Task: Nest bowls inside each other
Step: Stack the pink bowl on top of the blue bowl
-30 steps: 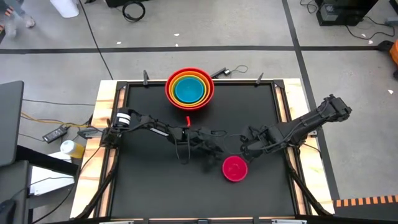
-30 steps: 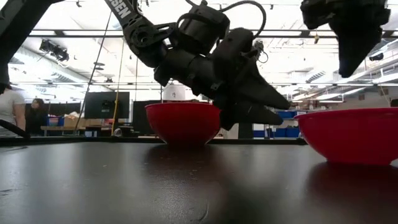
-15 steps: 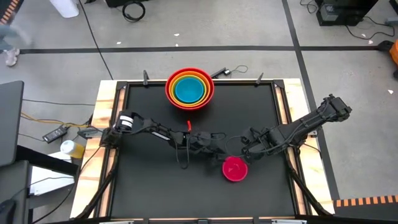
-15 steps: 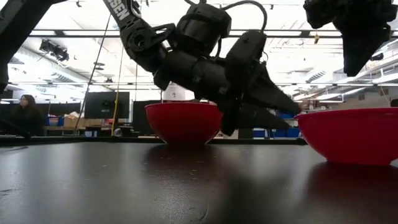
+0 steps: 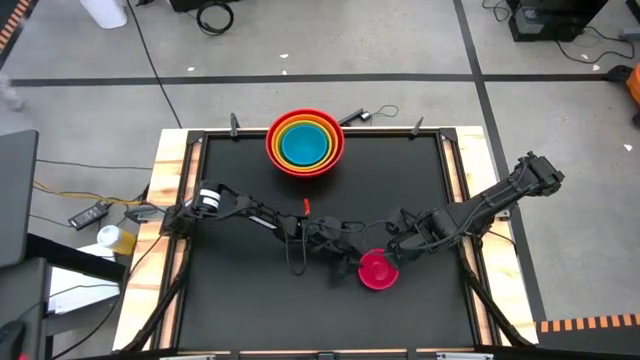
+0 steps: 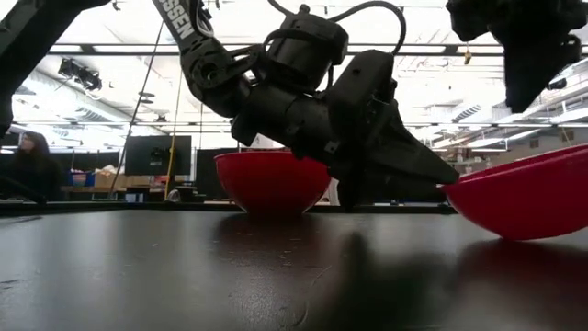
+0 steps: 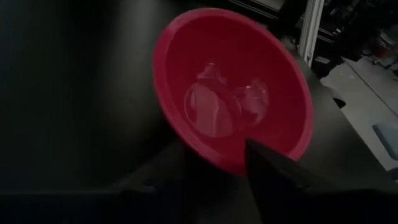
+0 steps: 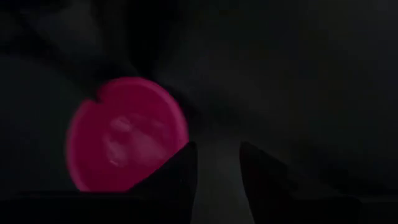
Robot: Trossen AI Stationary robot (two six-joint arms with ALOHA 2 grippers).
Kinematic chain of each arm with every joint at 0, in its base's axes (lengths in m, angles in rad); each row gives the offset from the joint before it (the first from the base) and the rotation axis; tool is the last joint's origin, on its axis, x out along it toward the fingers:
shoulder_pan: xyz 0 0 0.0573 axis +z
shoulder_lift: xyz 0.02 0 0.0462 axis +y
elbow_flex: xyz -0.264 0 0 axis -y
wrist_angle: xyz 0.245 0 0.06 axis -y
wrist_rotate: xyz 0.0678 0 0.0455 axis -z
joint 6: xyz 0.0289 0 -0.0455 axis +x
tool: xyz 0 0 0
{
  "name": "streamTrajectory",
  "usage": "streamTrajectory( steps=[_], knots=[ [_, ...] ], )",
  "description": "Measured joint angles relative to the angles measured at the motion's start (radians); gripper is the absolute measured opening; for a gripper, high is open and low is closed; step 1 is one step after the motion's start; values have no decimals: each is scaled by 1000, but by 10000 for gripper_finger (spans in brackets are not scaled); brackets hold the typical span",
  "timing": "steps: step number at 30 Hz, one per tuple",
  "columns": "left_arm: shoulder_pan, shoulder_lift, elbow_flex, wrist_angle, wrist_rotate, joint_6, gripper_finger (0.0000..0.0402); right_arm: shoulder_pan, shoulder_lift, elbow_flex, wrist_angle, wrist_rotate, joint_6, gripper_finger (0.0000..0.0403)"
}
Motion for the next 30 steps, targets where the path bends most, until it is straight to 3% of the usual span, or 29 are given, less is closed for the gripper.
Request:
streamTrajectory(
  steps=[6, 12, 16, 20, 22, 26, 30],
  knots=[
    [1, 0, 3, 13, -1, 15, 87, 27, 56, -91, 245, -63, -32, 122],
    [4, -1, 3, 21, -2, 13, 9, 30, 112, -161, 380, -101, -63, 121],
    [10, -1, 3, 15, 0, 12, 9, 26, 150, -172, 435, -133, -137, 111],
    [22, -1, 3, 15, 17, -5, 12, 10, 194, -174, 428, -137, -215, 55],
    [36, -21, 0, -24, 71, -8, 13, -4, 204, -171, 440, -111, -283, 20],
    [83, -101, 0, -168, 221, 18, 14, -31, 200, -170, 472, 55, -408, 21],
    [118, -222, -1, -374, 201, 157, 36, -87, 169, -174, 517, 226, -510, 17]
  ],
)
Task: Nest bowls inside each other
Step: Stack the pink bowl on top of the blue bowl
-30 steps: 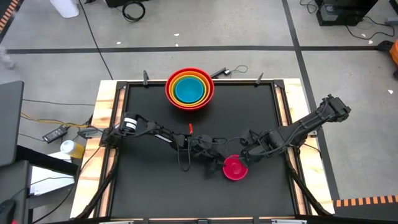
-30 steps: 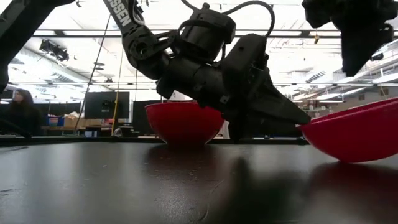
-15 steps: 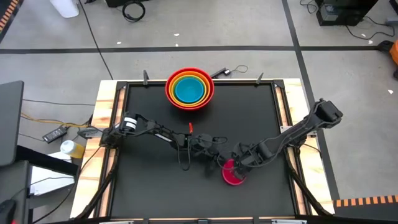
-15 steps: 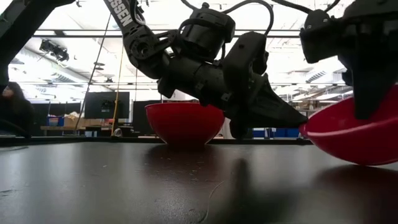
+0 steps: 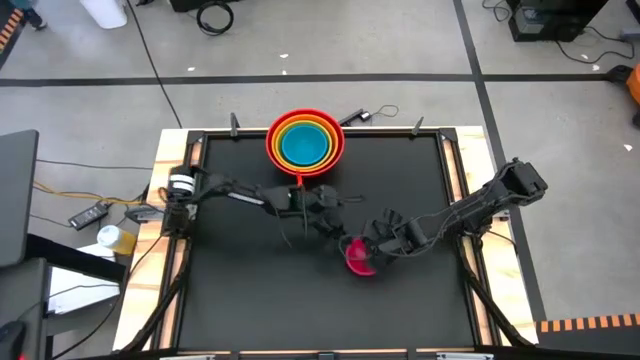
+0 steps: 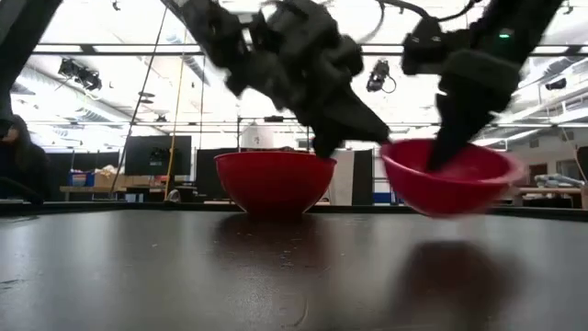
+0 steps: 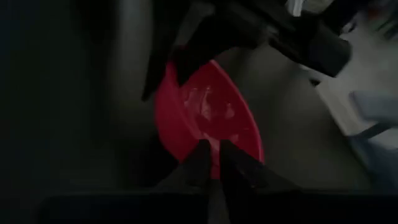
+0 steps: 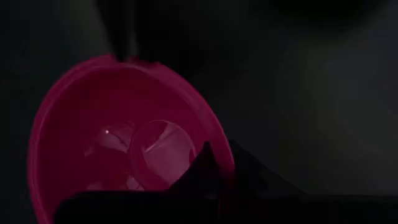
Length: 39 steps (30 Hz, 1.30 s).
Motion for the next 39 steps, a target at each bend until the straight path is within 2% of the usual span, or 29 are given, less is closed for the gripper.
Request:
streamTrajectory(
  steps=[2, 5, 7, 11, 13, 16, 20, 22, 27, 30, 34, 39],
  knots=[
    [2, -70, 0, -93, -51, 69, 55, -35, -11, 0, 23, 91, -34, 17],
    [4, -179, 0, -191, -88, 165, 83, -112, -12, 2, 90, 290, -44, 18],
    [14, -255, 0, -239, -105, 211, 100, -171, -12, 2, 158, 348, -51, 20],
    [57, -376, -7, -301, -136, 263, 123, -295, -10, 2, 364, 319, -185, 20],
    [76, -435, -49, -280, -134, 264, 131, -348, -10, 2, 486, 299, -279, 21],
    [118, -534, -151, -238, -139, 253, 135, -401, -10, 2, 634, 275, -393, 21],
    [170, -677, -344, -130, -223, 232, 135, -481, -10, 12, 818, 235, -540, 21],
    [188, -748, -445, -57, -258, 214, 135, -536, -10, 13, 899, 166, -550, 22],
    [217, -863, -635, 50, -327, 183, 135, -691, 51, 16, 1019, -24, -433, 22],
    [223, -891, -689, 71, -358, 156, 135, -746, 137, 66, 1002, -68, -386, 22],
    [240, -890, -707, 72, -405, 146, 135, -762, 260, 190, 926, -87, -354, 25],
    [268, -878, -706, 57, -437, 145, 135, -760, 374, 387, 684, -47, -354, 46]
  ],
)
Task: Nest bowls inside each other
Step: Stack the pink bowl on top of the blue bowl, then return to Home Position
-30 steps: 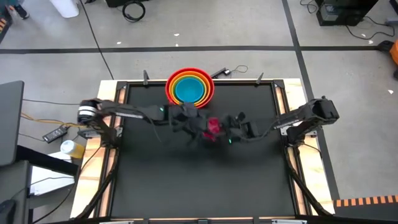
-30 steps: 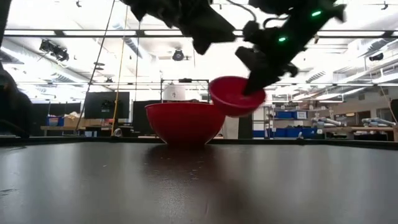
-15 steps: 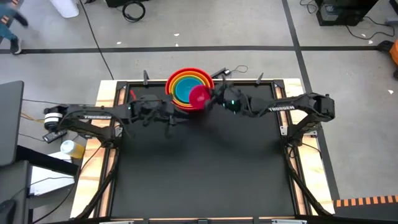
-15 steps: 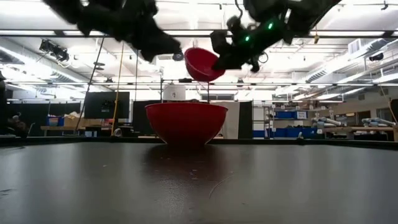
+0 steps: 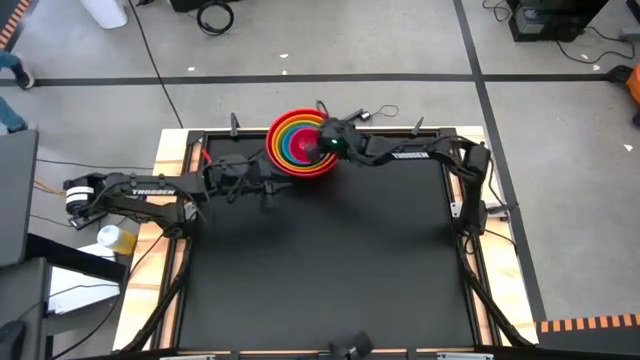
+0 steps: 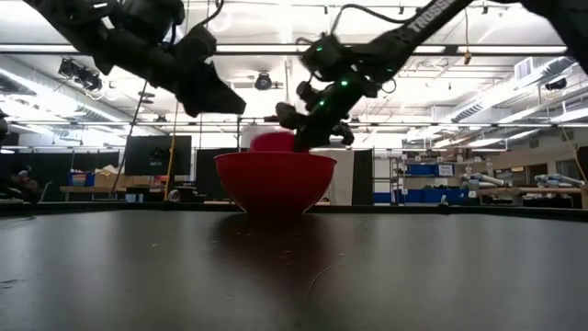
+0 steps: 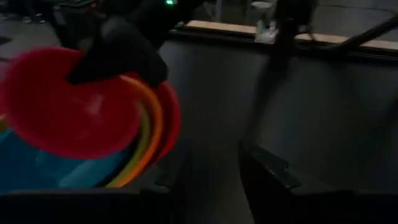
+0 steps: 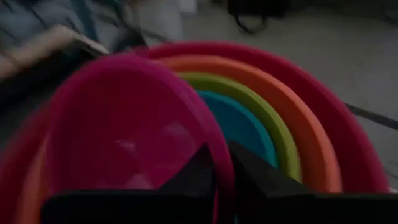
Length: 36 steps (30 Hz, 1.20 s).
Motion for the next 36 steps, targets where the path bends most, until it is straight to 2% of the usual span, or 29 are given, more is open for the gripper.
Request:
streamTrajectory(
  steps=[5, 7, 12, 14, 19, 23, 27, 30, 34, 36],
  knots=[
    [21, 0, 0, -77, -12, -1, 135, -19, 85, 181, -242, 9, -7, 93],
    [26, 0, 0, -106, -34, -4, 135, -22, 104, 216, -261, 8, -13, 116],
    [41, 0, 0, -226, -212, -25, 135, -19, 95, 244, -274, 5, -70, 168],
    [48, 0, 0, -250, -223, -27, 135, -7, 74, 244, -296, 13, -98, 182],
    [51, 0, 0, -264, -223, -28, 135, 41, 7, 244, -420, 102, -170, 191],
    [54, 0, 0, -263, -223, -27, 135, 70, -27, 244, -533, 112, -186, 186],
    [42, -28, -29, -227, -223, -22, 135, 108, -68, 162, -581, 116, -161, 185],
    [36, -100, -83, -149, -205, -19, 135, 145, -136, 51, -553, 52, -105, 184],
    [45, -244, -150, -67, -145, 6, 135, 207, -284, -142, -401, 4, -101, 184],
    [50, -323, -173, -58, -58, 39, 135, 242, -371, -243, -309, -22, -124, 184]
  ],
)
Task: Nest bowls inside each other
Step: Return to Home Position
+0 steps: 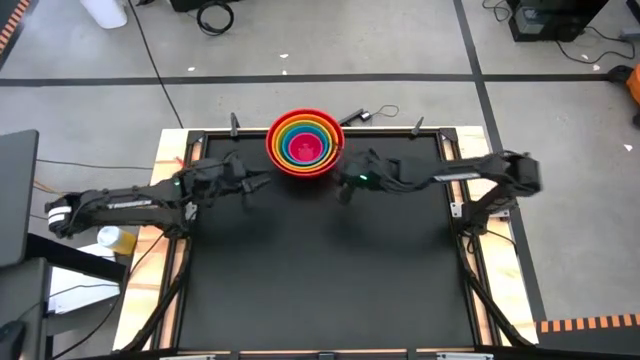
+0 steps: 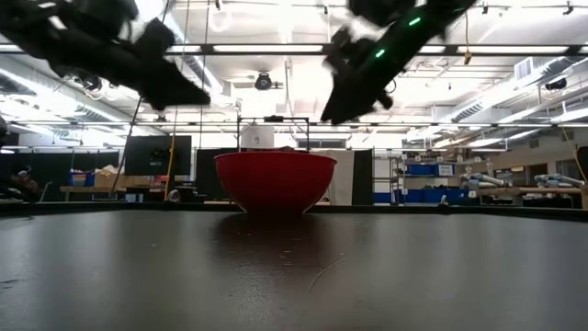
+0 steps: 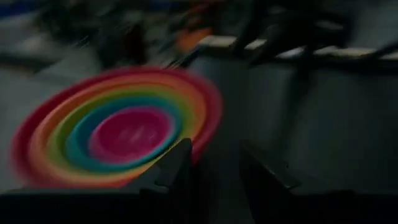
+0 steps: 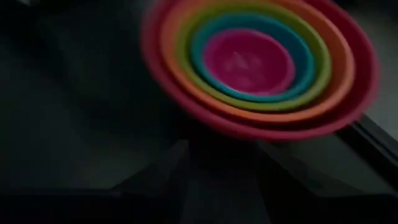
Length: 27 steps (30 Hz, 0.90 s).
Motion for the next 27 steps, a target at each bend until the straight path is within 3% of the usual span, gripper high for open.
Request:
streamTrajectory(
  steps=[4, 6, 9, 13, 18, 23, 27],
  knots=[
    [-9, -142, -23, 5, 251, 82, 135, 76, -195, -184, 239, -76, -16, 178],
    [-17, -209, -23, 5, 306, 75, 135, 122, -288, -260, 373, -99, -35, 169],
    [-26, -305, -23, 0, 308, 59, 135, 182, -419, -346, 491, -69, -117, 153],
    [-26, -409, -23, -23, 268, 39, 135, 224, -560, -411, 451, 32, -148, 132],
    [-26, -495, -45, -43, 217, 75, 135, 249, -700, -468, 405, -25, -111, 90],
    [-26, -555, -211, 101, 231, 84, 127, 277, -808, -591, 491, -61, -143, 15],
    [-25, -583, -346, 273, 226, -6, 110, 276, -878, -686, 517, -57, -141, 14]
  ],
)
